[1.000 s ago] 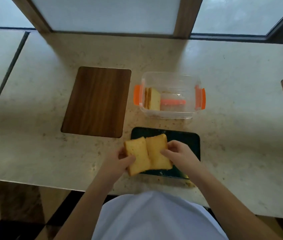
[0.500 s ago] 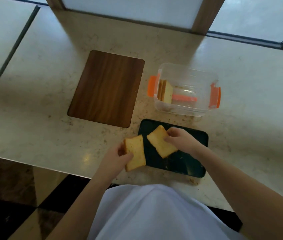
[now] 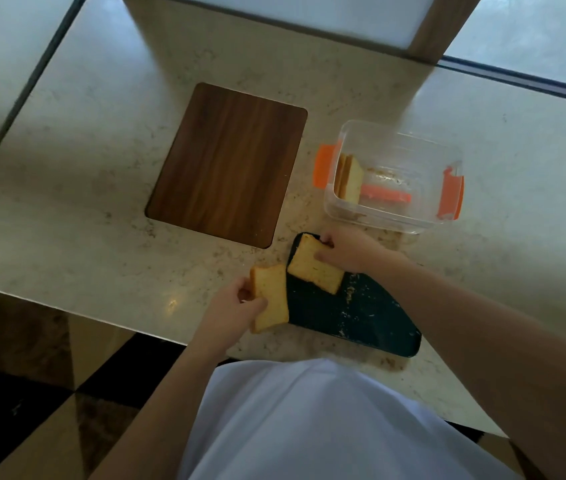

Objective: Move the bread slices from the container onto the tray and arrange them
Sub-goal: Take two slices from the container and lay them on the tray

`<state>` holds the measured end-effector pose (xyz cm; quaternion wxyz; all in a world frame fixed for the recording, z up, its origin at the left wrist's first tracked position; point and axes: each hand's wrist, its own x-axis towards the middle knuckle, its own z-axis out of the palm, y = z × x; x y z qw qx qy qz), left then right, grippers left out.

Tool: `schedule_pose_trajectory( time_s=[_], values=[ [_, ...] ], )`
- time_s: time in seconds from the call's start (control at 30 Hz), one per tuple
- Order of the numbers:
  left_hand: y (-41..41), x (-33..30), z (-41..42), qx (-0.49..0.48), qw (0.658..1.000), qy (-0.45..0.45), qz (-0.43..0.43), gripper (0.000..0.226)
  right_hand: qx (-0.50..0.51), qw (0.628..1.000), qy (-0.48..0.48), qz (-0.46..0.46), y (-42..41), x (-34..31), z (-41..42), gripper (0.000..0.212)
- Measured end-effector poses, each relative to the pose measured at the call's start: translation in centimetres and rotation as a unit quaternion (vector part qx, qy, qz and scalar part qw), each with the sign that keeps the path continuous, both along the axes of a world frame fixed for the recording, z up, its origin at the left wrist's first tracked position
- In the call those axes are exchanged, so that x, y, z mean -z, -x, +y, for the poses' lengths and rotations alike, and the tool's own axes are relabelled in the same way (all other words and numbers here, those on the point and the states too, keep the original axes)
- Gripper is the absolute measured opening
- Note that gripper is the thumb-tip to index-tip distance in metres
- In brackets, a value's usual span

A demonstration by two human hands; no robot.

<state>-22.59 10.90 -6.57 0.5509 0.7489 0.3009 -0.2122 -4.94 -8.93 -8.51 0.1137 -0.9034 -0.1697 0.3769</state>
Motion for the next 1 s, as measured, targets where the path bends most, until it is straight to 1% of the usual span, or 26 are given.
schedule_pose_trajectory(
  time_s=[0.03,0.1,0.17,0.27,0.3,0.4,0.57,0.77,0.9,0.97,1.0],
  values=[
    [0.0,0.1,0.0,-0.003,1.000,0.002,0.004,0.035,0.006,1.000,-0.002,-0.016,0.2,0.1,-0.1,0.039],
    [-0.1,0.3,0.1,-0.004,1.000,0.001,0.007,0.035,0.018,0.999,0.001,-0.047,1.0,0.2,-0.4,0.062],
    [-0.4,0.4,0.0,-0.005,1.000,0.000,0.006,0.034,-0.008,0.996,0.012,-0.084,2.1,0.6,-0.7,0.081],
    [-0.8,0.6,-0.2,-0.009,1.000,0.002,0.006,0.036,-0.057,0.990,0.036,-0.124,3.7,1.1,-0.8,0.098],
    [-0.9,0.6,-0.2,-0.010,1.000,0.003,0.004,0.035,-0.072,0.988,0.044,-0.133,4.1,1.2,-0.8,0.099],
    [-1.3,0.7,-0.4,-0.003,1.000,0.001,-0.001,0.034,-0.100,0.982,0.051,-0.151,4.6,1.4,-0.7,0.091],
    [-1.3,0.9,-0.4,-0.001,1.000,0.002,0.002,0.036,-0.126,0.981,0.037,-0.146,4.4,1.1,-0.5,0.087],
    [-1.6,1.1,-0.4,-0.003,1.000,-0.001,-0.009,0.035,-0.125,0.980,0.033,-0.148,3.9,0.9,-0.3,0.082],
    [-1.6,0.9,-0.4,0.005,1.000,-0.005,-0.023,0.028,-0.099,0.983,0.032,-0.151,4.1,0.8,-0.3,0.082],
    [-1.7,0.8,-0.5,0.001,1.000,0.005,-0.023,0.027,-0.048,0.987,0.009,-0.153,4.6,0.6,-0.6,0.081],
    [-1.9,0.7,-0.5,-0.005,1.000,0.019,-0.020,0.028,0.002,0.988,-0.026,-0.154,5.0,0.5,-0.7,0.077]
  ],
)
